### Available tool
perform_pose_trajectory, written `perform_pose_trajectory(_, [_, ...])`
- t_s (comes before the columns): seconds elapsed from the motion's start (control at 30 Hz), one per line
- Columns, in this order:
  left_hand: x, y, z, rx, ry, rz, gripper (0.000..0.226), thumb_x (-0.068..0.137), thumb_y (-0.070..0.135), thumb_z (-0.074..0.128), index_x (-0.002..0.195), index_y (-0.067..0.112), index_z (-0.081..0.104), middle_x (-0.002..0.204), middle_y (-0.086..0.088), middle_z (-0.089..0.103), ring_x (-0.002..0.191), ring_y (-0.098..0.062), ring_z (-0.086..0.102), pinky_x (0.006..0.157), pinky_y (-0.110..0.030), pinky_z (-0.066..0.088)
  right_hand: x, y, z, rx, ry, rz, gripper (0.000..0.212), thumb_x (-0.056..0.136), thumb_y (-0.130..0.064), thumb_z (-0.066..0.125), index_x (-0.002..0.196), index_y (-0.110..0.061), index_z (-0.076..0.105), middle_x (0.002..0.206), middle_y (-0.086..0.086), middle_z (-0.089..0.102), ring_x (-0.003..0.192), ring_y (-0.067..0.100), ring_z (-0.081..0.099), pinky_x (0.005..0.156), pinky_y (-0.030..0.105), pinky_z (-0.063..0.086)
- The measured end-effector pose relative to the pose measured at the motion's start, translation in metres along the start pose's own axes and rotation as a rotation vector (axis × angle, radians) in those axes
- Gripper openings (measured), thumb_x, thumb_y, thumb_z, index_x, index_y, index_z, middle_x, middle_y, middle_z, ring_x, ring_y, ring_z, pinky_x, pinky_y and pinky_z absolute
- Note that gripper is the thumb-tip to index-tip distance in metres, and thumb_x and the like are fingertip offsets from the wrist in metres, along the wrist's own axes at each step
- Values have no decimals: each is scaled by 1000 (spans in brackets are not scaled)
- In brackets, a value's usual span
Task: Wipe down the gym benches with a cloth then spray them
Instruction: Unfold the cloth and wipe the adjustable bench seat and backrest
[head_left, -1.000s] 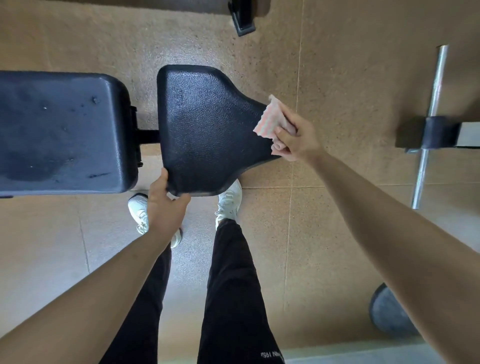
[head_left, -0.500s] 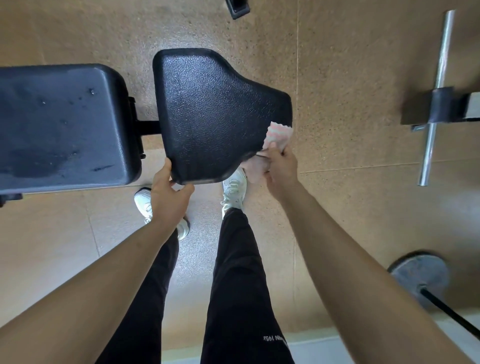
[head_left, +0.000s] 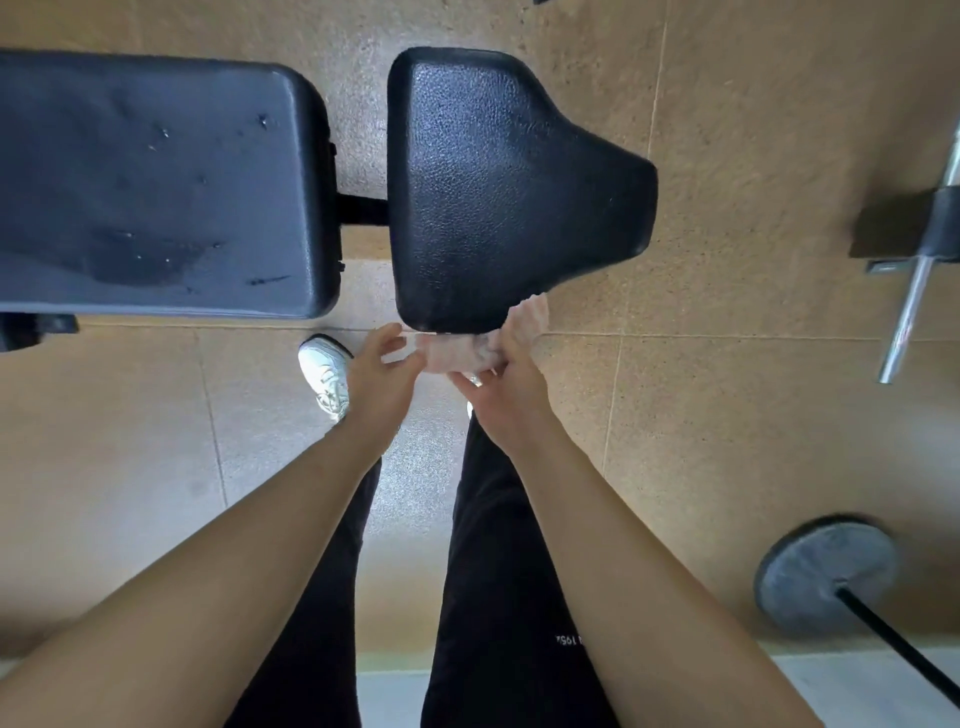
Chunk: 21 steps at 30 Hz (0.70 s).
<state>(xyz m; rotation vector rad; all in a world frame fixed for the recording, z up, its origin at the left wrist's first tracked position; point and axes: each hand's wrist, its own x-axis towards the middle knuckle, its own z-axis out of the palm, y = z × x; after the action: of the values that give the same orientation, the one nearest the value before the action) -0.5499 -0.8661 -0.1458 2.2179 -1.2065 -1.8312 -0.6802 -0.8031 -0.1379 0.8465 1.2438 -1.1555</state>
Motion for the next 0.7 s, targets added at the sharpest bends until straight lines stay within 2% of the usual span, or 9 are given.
perform_pose_trajectory(0.07, [-5, -3, -4, -171, -64, -157, 40, 93, 27, 69, 131, 16, 61, 119, -4, 67, 104, -20, 65, 86, -34, 57, 0, 7, 3, -25, -46, 18, 29, 103, -31, 54, 124, -12, 62, 134, 14, 65, 123, 28, 62, 103, 50, 50])
perform_pose_trajectory(0.13, [-7, 0, -8, -319, -123, -273, 31, 98, 41, 62, 118, 19, 69, 113, -1, 71, 105, -20, 68, 83, -35, 58, 0, 14, 5, -104, -94, 23, 39, 104, -36, 50, 133, -11, 59, 135, 13, 65, 126, 26, 61, 105, 48, 48])
perform_pose_trajectory(0.23, [-3, -1, -16, -286, -185, -323, 66, 77, 66, 72, 124, 20, 70, 118, -3, 73, 110, -21, 70, 96, -43, 58, -7, 22, 12, -287, -211, 50, 46, 105, -44, 42, 135, -15, 60, 135, 8, 65, 129, 21, 59, 113, 45, 42])
perform_pose_trajectory(0.33, [1, -3, -25, -151, -259, -183, 56, 83, 47, 80, 130, 21, 67, 117, -3, 75, 108, -21, 73, 99, -42, 57, -16, 26, 22, -435, -291, 65, 37, 105, -45, 44, 114, -27, 75, 128, 4, 70, 126, 22, 61, 109, 45, 46])
perform_pose_trajectory(0.4, [4, 0, -29, -38, -226, -59, 46, 87, 31, 80, 130, 19, 67, 114, -2, 75, 103, -18, 74, 91, -35, 60, -20, 23, 26, -520, -233, 63, 30, 103, -43, 50, 107, -27, 75, 120, 4, 73, 117, 23, 65, 100, 42, 53])
perform_pose_trajectory(0.47, [10, 2, -31, 26, -169, -3, 39, 87, 27, 80, 123, 15, 71, 105, -1, 75, 93, -15, 73, 80, -29, 60, -19, 19, 25, -639, -142, 46, 25, 101, -38, 57, 113, -22, 70, 116, 6, 71, 104, 23, 65, 85, 34, 57])
perform_pose_trajectory(0.57, [20, 3, -35, 14, 35, -120, 20, 86, 26, 78, 100, 13, 74, 88, -1, 73, 76, -15, 67, 67, -27, 54, -15, 10, 19, -720, 106, -95, 10, 95, -17, 63, 99, -22, 71, 94, 0, 66, 84, 18, 61, 69, 29, 55])
perform_pose_trajectory(0.63, [24, 0, -39, 28, 202, -194, 19, 82, 32, 75, 90, 16, 71, 82, 0, 70, 73, -19, 64, 67, -30, 51, -10, 1, 14, -774, 214, -311, 14, 90, -9, 65, 94, -21, 73, 88, -2, 68, 80, 18, 62, 72, 31, 55])
perform_pose_trajectory(0.7, [24, -2, -41, 27, 271, -263, 18, 84, 35, 72, 94, 20, 70, 83, 2, 69, 72, -16, 63, 66, -28, 50, -5, -9, 11, -957, 233, -553, 21, 87, -10, 66, 105, -17, 73, 99, 0, 70, 91, 16, 65, 89, 34, 56])
